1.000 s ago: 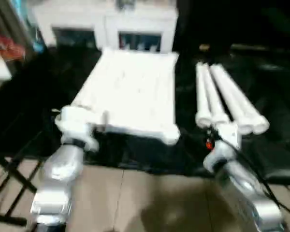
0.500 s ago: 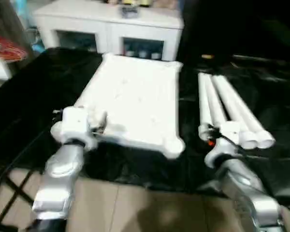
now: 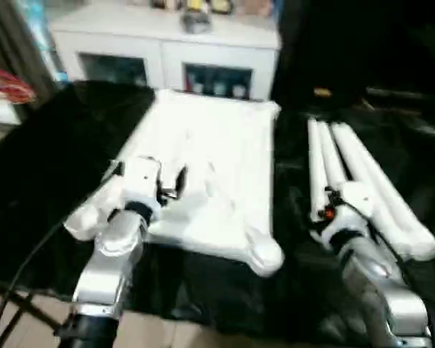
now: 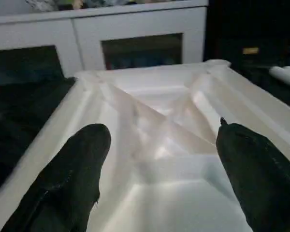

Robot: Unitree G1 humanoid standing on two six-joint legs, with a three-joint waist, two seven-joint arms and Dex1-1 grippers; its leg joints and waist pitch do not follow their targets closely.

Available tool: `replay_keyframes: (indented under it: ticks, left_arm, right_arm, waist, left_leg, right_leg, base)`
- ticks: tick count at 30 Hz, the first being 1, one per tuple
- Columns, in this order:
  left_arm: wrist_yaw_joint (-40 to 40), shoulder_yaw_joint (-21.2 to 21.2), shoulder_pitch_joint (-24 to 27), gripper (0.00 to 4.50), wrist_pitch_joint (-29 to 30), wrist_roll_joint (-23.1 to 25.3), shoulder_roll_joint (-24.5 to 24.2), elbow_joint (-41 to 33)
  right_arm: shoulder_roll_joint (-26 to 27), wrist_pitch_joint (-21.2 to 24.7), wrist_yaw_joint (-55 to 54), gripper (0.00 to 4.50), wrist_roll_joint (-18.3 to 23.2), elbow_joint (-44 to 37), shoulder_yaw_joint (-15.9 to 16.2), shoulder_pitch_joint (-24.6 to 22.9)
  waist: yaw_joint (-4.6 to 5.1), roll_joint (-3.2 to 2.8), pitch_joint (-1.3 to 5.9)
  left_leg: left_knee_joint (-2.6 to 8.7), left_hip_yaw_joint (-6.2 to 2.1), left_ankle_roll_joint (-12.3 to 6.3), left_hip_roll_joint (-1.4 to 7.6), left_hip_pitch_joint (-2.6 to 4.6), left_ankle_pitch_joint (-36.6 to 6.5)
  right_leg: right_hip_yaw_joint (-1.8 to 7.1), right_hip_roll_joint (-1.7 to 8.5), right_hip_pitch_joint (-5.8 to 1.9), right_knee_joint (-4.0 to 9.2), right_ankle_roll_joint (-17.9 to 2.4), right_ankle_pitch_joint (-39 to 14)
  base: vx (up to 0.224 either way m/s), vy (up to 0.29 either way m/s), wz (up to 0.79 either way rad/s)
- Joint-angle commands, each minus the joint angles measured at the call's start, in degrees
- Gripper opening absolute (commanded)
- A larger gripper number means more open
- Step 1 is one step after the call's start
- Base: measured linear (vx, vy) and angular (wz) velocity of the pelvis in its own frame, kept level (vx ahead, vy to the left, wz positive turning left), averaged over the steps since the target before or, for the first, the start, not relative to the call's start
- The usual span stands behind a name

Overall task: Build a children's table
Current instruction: Move to table

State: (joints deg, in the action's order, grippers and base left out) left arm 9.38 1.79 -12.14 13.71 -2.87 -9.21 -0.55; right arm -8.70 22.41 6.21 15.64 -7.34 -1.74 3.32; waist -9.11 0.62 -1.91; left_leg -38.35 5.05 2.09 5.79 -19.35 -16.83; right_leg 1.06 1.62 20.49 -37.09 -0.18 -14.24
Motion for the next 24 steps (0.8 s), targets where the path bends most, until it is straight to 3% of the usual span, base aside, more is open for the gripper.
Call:
replay_keyframes:
  ticks: [1,2,3,4,5,6,7,8,9,10,11,12,13,14,15,16,17,18,19,20,21,22,23,24]
  left_arm:
    - [0.5,-1.0,-0.5,4.01,0.8,0.3,-0.9,0.3]
    - [0.5,-0.9,-0.7,4.01,0.6,0.6,-0.9,0.6]
    - [0.6,-0.9,-0.9,4.01,0.5,0.6,-0.8,0.8]
    - [0.6,-0.9,-0.9,4.01,0.5,0.6,-0.8,0.8]
    - [0.6,-0.9,-1.1,4.01,0.4,0.6,-0.8,0.9]
    - [1.4,-0.3,-1.9,4.01,0.0,0.2,-0.6,0.9]
    - [1.4,-0.3,-1.9,4.01,0.0,0.2,-0.6,0.9]
    - [2.4,0.3,-2.3,4.01,0.0,-0.1,-0.8,0.8]
    - [2.9,0.6,-2.4,4.01,0.0,-0.2,-0.9,0.8]
    - [3.6,1.0,-2.6,4.01,0.0,-0.4,-1.0,0.7]
    - [5.7,2.1,-2.8,4.01,0.0,-0.8,-1.6,0.6]
    - [8.3,3.1,-3.0,4.01,0.2,-1.7,-2.2,0.5]
    - [10.0,3.7,-3.2,4.01,0.4,-2.3,-2.6,0.4]
    - [11.9,4.4,-3.5,4.01,0.5,-2.8,-3.1,0.5]
    - [14.0,5.0,-3.8,4.01,0.3,-3.3,-3.6,0.7]
    - [16.9,6.0,-4.1,4.01,0.0,-3.9,-4.4,0.9]
    - [18.6,6.5,-4.4,4.01,-0.2,-4.2,-4.8,1.0]
    - [21.6,7.4,-4.9,4.01,0.1,-5.2,-5.4,1.0]
    - [23.7,8.2,-5.7,4.01,0.6,-5.7,-5.9,1.3]
    - [24.9,8.8,-6.3,4.01,1.3,-5.9,-6.2,1.6]
    - [24.9,8.8,-6.3,4.01,1.3,-5.9,-6.2,1.6]
    - [22.7,8.7,-7.6,4.01,0.7,-4.1,-5.6,3.5]
    - [21.0,8.2,-8.1,4.01,0.6,-3.4,-5.0,4.4]
    - [20.7,8.1,-8.2,4.01,0.6,-3.3,-4.9,4.5]
  right_arm:
    - [0.8,1.3,0.1,4.06,0.5,-0.5,0.9,0.5]
    - [0.6,1.4,0.1,4.06,0.4,-0.6,1.0,0.6]
    - [0.5,1.5,0.0,4.06,0.3,-0.7,1.0,0.6]
    - [0.5,1.5,0.0,4.06,0.3,-0.7,1.0,0.6]
    - [0.5,1.6,0.0,4.06,0.2,-0.8,1.0,0.6]
    - [-0.4,1.4,0.3,4.06,-0.5,-0.9,0.9,1.0]
    - [-0.4,1.4,0.3,4.06,-0.5,-0.9,0.9,1.0]
    - [-1.0,1.5,0.9,4.06,-0.4,-0.8,0.8,1.2]
    - [-1.2,1.5,1.2,4.06,-0.3,-0.8,0.7,1.2]
    - [-1.5,1.5,1.6,4.06,-0.3,-0.8,0.6,1.3]
    - [-2.5,1.8,3.0,4.06,-0.1,-0.9,0.5,1.5]
    - [-3.8,1.8,4.9,4.06,0.0,-1.0,0.7,1.8]
    - [-4.6,1.9,6.2,4.06,0.1,-1.0,0.8,2.0]
    - [-5.7,2.0,7.9,4.06,0.4,-1.1,1.0,2.2]
    - [-7.0,2.0,9.9,4.06,0.6,-1.3,1.5,2.3]
    - [-8.6,2.0,12.3,4.06,1.1,-1.5,1.7,2.5]
    - [-9.5,2.2,13.6,4.06,1.5,-1.6,1.8,2.5]
    - [-11.5,2.0,16.2,4.06,2.1,-1.8,1.5,2.6]
    - [-13.2,2.2,18.2,4.06,2.8,-1.7,0.8,2.9]
    - [-14.5,2.3,19.5,4.06,3.2,-1.6,0.2,3.2]
    - [-14.5,2.3,19.5,4.06,3.2,-1.6,0.2,3.2]
    - [-16.0,1.9,19.6,4.06,2.1,-0.9,-0.4,4.1]
    - [-16.3,1.7,19.0,4.06,1.4,-0.6,-0.5,4.5]
    - [-16.3,1.7,18.9,4.06,1.3,-0.5,-0.6,4.5]
  waist:
    - [-1.64,-0.25,2.03]
    - [-1.85,-0.99,2.69]
    - [-2.89,-0.55,4.24]
    - [-4.78,0.6,4.18]
    - [-6.55,0.75,3.96]
    - [-7.23,1.18,3.53]
    - [-7.13,-1.11,5.07]
    - [-4.59,-4.04,5.64]
    - [-2.21,-4.06,4.82]
    - [-3.19,-5.27,4.01]
    - [-2.39,-4.06,4.42]
    - [-1.38,-3.35,4.69]
    - [-0.55,-0.46,3.98]
    - [-1.62,0.1,3.61]
    - [-3.35,0.79,3.19]
    - [-2.65,-0.42,1.66]
    - [-2.45,-1.73,1.26]
    - [1.04,-4.63,1.0]
    - [1.72,-5.09,1.42]
    - [1.59,-4.88,1.13]
    - [2.75,-3.82,1.58]
    - [3.07,-4.02,1.83]
    - [3.01,-2.61,2.39]
    - [2.6,-1.42,2.3]
  left_leg:
    - [3.5,0.26,3.83,2.86,-1.65,8.5]
    - [3.88,1.93,2.28,2.92,-1.57,7.8]
    - [2.28,3.67,-1.65,2.11,0.96,7.9]
    - [-1.54,2.95,-4.56,1.57,-1.13,3.6]
    - [-4.11,1.32,-3.29,2.24,-2.96,-0.8]
    - [-4.99,-3.71,-3.12,4.17,-7.12,-2.3]
    - [-1.45,-5.11,-3.39,5.03,-5.77,2.1]
    - [3.62,-6.04,-10.4,5.25,2.2,19.4]
    - [4.37,-4.88,-12.43,5.47,1.73,39.5]
    - [6.31,-3.93,-5.23,5.21,-1.75,40.4]
    - [6.24,-2.02,9.0,4.99,-1.72,34.9]
    - [7.82,-1.82,23.09,4.04,-0.23,25.2]
    - [9.43,-0.86,29.94,3.62,-0.41,6.4]
    - [7.73,-0.87,28.34,4.59,-0.65,-2.3]
    - [-1.04,-4.06,13.08,5.11,-0.45,3.2]
    - [-1.1,-6.04,8.11,6.29,-2.62,7.9]
    - [-0.14,-7.33,8.44,7.72,-1.52,5.9]
    - [9.07,-9.37,12.81,9.27,-2.93,-18.8]
    - [12.55,-8.88,15.23,6.91,-2.87,-40.6]
    - [12.71,-7.9,15.25,6.23,-2.01,-45.2]
    - [11.41,-6.42,14.29,5.19,-1.3,-43.3]
    - [10.92,-6.34,13.75,4.53,-1.63,-39.6]
    - [9.29,-5.53,12.22,4.23,-1.9,-26.5]
    - [7.6,-4.37,6.77,4.85,-2.72,-13.0]
  right_leg:
    - [8.94,5.81,-2.62,6.65,-9.3,-6.1]
    - [8.72,3.15,-1.58,5.36,-7.5,-0.6]
    - [9.75,2.65,-0.74,4.06,-6.0,9.5]
    - [15.22,5.78,-2.5,5.22,-5.5,19.0]
    - [19.07,8.62,-3.43,6.71,-5.8,22.5]
    - [19.09,11.55,-4.65,5.53,-7.1,33.0]
    - [16.31,8.59,-4.71,3.86,-7.6,38.2]
    - [4.98,-1.69,3.51,-4.46,-3.8,25.6]
    - [-1.61,-1.2,6.49,-7.17,-1.5,-0.1]
    - [-3.28,-0.84,4.92,-7.98,-0.5,-2.0]
    - [-5.13,-0.49,4.63,-7.04,1.6,-0.3]
    - [-6.22,0.38,3.77,-4.21,0.7,2.4]
    - [-5.01,4.17,1.87,-0.3,-2.8,4.1]
    - [-2.38,9.28,0.66,0.94,-5.4,2.1]
    - [2.76,18.24,-0.97,4.94,-11.4,4.2]
    - [-0.55,17.46,-2.96,5.67,-14.0,2.4]
    - [-2.85,15.32,-1.76,6.29,-12.8,-3.3]
    - [-4.92,6.42,-1.32,-0.79,-6.7,-6.4]
    - [-5.43,3.55,-0.42,-3.31,-1.1,-3.8]
    - [-5.43,3.66,0.79,-3.1,-1.1,-2.2]
    - [-4.81,5.55,0.42,-0.75,-2.9,-1.5]
    - [-4.04,7.07,-0.7,0.55,-3.2,-2.2]
    - [-2.81,9.96,-1.92,3.09,-3.9,-2.1]
    - [-2.02,13.15,-2.92,5.55,-5.5,-3.6]
  base:
    - [0.062,0.106,-0.46]
    - [0.041,0.083,-0.34]
    - [0.065,0.166,-0.52]
    - [0.035,0.231,-0.37]
    - [0.035,0.231,-0.37]
    - [0.002,0.34,-0.38]
    - [-0.029,0.315,-0.2]
    - [-0.029,0.315,-0.2]
    - [-0.031,0.27,-0.02]
    - [-0.051,0.278,0.15]
    - [-0.098,0.378,0.2]
    - [-0.087,0.231,0.2]
    - [-0.106,0.157,0.06]
    - [-0.06,0.057,0.01]
    - [-0.093,0.117,0.1]
    - [-0.099,0.153,-0.08]
    - [-0.099,0.153,-0.08]
    - [-0.15,0.215,-0.32]
    - [-0.149,0.179,-0.01]
    - [-0.149,0.179,-0.01]
    - [-0.122,0.081,0.24]
    - [-0.117,0.032,0.03]
    - [-0.117,0.032,0.03]
    - [-0.131,-0.011,-0.1]
